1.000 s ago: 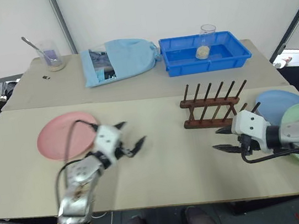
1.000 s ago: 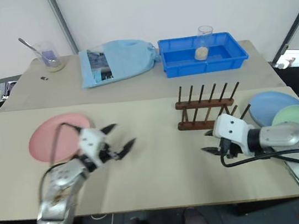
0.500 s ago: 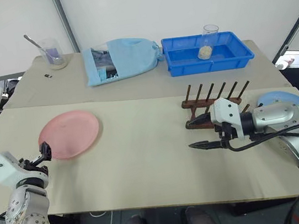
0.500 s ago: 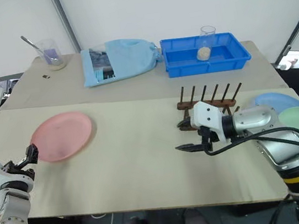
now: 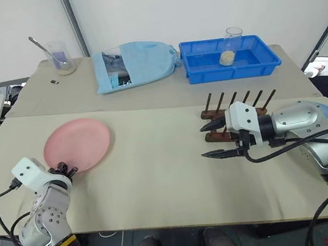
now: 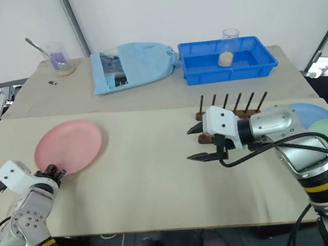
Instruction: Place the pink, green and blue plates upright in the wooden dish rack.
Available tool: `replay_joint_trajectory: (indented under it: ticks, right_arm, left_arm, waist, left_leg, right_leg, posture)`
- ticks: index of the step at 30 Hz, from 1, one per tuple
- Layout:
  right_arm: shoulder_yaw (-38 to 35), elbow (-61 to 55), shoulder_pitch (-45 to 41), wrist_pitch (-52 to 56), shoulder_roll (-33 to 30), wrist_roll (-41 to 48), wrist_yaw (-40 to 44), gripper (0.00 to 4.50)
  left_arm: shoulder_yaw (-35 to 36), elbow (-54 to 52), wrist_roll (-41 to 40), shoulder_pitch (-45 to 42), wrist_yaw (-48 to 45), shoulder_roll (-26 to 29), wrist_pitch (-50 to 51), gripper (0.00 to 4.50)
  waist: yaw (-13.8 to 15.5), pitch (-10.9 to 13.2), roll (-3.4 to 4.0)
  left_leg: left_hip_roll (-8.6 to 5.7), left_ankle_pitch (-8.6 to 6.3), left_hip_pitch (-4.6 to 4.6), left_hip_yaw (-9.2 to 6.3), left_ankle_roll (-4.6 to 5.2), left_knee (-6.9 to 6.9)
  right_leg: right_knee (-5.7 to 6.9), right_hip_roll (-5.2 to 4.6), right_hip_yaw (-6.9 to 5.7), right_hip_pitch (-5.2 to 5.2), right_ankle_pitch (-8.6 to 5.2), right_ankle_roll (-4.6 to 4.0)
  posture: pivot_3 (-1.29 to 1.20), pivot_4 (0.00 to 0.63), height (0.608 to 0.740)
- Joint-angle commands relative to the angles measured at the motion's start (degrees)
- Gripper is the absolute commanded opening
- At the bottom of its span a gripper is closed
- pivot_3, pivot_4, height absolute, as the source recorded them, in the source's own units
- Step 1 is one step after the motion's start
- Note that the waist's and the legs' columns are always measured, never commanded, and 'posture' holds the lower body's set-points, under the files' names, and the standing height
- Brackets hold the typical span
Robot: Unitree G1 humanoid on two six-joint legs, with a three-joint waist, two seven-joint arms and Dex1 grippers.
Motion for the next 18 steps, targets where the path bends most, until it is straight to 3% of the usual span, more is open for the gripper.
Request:
replay_joint_trajectory:
  ticks: [1, 4, 9, 13, 18]
  right_arm:
    - [-0.96, -2.05, -2.06, -1.42, 1.07, -0.95, -2.35, 3.68]
    - [1.07, -1.94, -4.09, -1.43, 3.59, -3.59, -5.13, 3.68]
    - [10.1, 1.28, -10.07, -0.07, 11.65, -15.44, -14.06, 3.68]
    - [18.19, 8.8, -14.48, -7.59, 16.28, -26.24, -18.51, 3.68]
    - [21.66, 18.0, -17.57, -14.76, 18.98, -34.8, -24.14, 3.68]
  left_arm:
    - [-2.04, 1.5, -0.07, -1.21, 0.49, 0.18, 0.68, 0.05]
    - [-3.78, 0.16, -1.18, -3.71, 0.95, -1.0, 0.89, 0.05]
    - [-10.22, -0.52, -0.63, -11.81, 4.28, -7.06, 0.43, 0.05]
    - [-15.86, 0.82, 0.51, -18.28, 6.19, -12.17, -1.2, 0.05]
    - [-16.96, 0.72, -0.25, -20.53, 7.45, -14.14, -0.56, 0.05]
  waist:
    - [0.04, -0.02, 0.03]
    - [0.06, -0.01, 0.02]
    - [0.46, 0.0, -0.01]
    - [0.35, 0.01, -0.03]
    - [-0.44, 0.02, -0.03]
  left_leg:
    - [-0.01, 0.0, 0.01, 0.0, 0.0, 0.0]
    - [-0.01, 0.0, 0.0, 0.01, 0.0, 0.0]
    - [-0.01, 0.09, -0.14, -0.08, -0.15, 0.04]
    - [-0.07, 0.1, -0.27, -0.13, -0.17, 0.03]
    - [-0.08, 0.08, -0.3, -0.13, -0.15, -0.11]
  right_leg:
    - [0.0, -0.01, 0.0, 0.01, 0.0, 0.0]
    - [0.0, -0.01, 0.0, -0.01, 0.01, -0.01]
    - [-0.01, -0.02, -0.15, -0.05, 0.07, -0.06]
    - [-0.13, -0.02, -0.17, -0.1, 0.36, 0.34]
    - [-0.17, -0.01, -0.17, -0.18, 0.35, 0.34]
  posture:
    - [0.0, 0.15, 0.696]
    - [0.0, 0.15, 0.696]
    - [0.0, 0.15, 0.696]
    - [0.0, 0.15, 0.696]
    - [0.0, 0.15, 0.696]
